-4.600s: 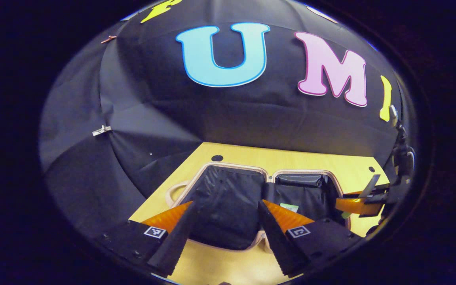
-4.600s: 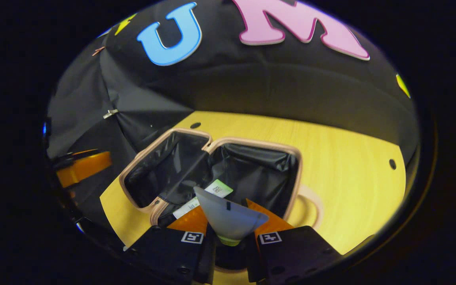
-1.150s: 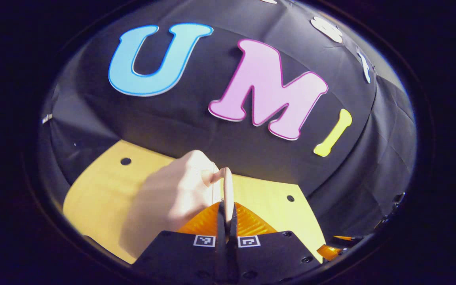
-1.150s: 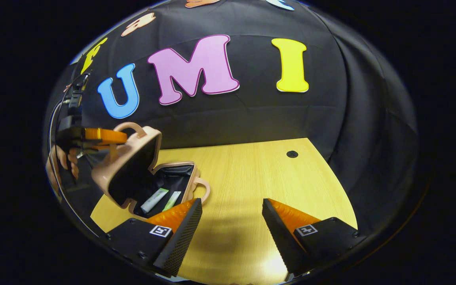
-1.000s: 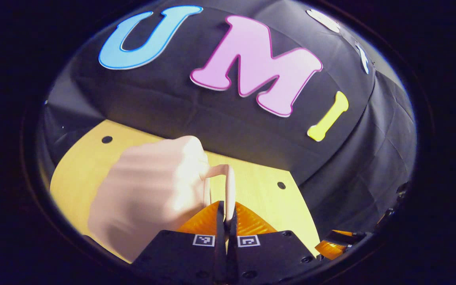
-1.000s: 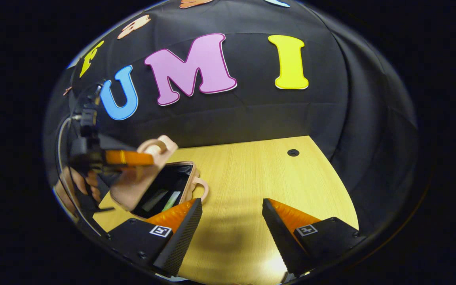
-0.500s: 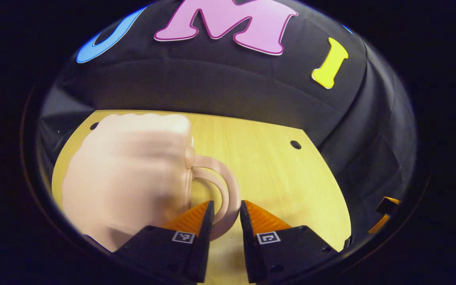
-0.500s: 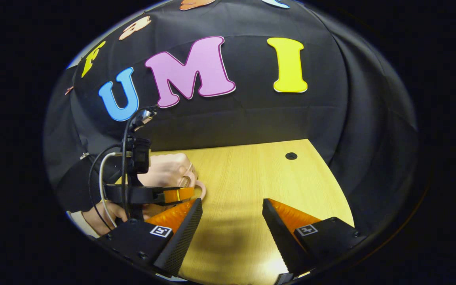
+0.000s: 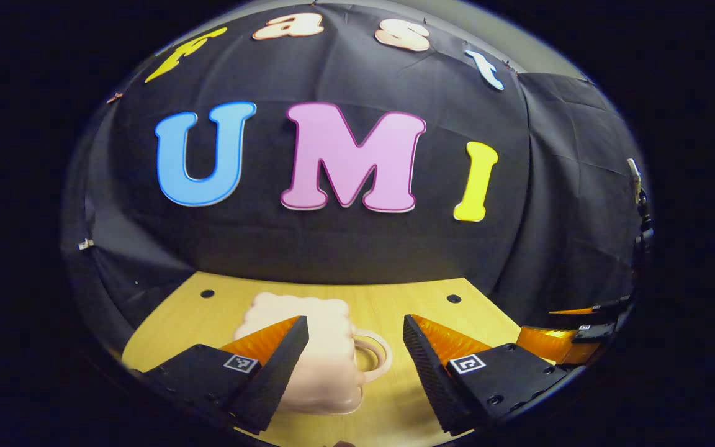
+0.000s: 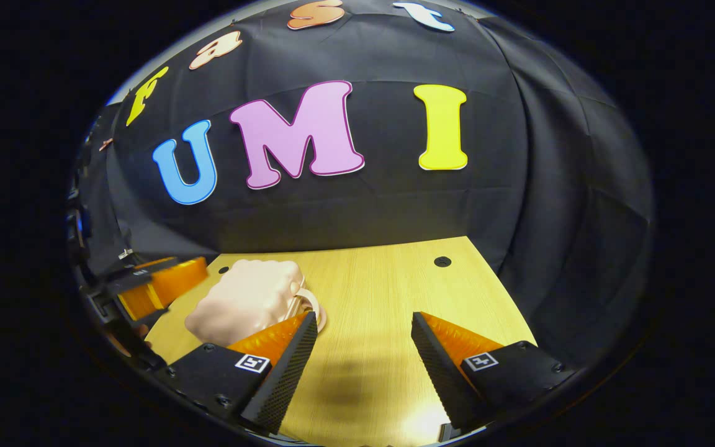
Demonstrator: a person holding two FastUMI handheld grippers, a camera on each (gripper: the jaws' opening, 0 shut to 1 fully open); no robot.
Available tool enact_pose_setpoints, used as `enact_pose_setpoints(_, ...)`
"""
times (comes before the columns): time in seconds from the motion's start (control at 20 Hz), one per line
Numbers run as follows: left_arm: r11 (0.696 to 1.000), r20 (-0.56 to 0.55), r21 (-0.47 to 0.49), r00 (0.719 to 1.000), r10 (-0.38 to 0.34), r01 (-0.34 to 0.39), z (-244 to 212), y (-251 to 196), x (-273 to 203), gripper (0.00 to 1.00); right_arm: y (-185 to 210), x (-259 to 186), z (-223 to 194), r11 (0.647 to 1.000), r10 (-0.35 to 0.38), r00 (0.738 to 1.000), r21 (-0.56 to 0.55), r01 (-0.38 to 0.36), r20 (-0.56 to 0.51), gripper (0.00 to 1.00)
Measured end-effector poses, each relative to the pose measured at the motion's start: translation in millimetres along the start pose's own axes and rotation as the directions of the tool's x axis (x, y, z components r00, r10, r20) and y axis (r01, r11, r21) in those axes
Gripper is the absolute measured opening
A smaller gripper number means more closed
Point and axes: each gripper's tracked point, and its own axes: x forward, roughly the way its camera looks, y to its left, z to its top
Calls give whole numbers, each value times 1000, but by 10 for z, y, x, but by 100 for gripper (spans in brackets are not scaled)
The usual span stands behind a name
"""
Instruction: First open the suitcase, pack the skin care products into it, and then close the suitcase.
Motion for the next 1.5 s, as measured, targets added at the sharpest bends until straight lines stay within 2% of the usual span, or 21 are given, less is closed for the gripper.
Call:
enact_pose_setpoints(0.15, 999, 64, -13, 997, 44, -43, 72, 174, -534, 96, 193, -215, 65, 999, 14, 1000, -29, -13, 25, 97)
enact_pose_setpoints(0.45, 997, 29, -40, 997, 66, -64, -229, 419, -999, 96, 606, -606, -57, 997, 50, 996, -61, -45, 73, 97)
enact_pose_setpoints(0.8, 995, 43, -42, 995, 94, -92, -193, 396, -991, 96, 797, -968, -7, 997, 61, 985, -66, -51, 160, 97)
enact_pose_setpoints(0.95, 987, 45, -5, 986, 160, -160, -199, 443, -1047, 96, 825, -1065, 12, 998, 55, 980, -50, -46, 192, 97)
enact_pose_setpoints(1.15, 990, 39, -12, 989, 144, -144, -230, 438, -1102, 96, 845, -1161, -32, 998, 46, 975, -53, -35, 219, 97)
enact_pose_setpoints(1.5, 986, 39, -10, 986, 165, -164, -369, 469, -1303, 96, 877, -1203, -105, 998, 49, 977, -46, -41, 207, 97)
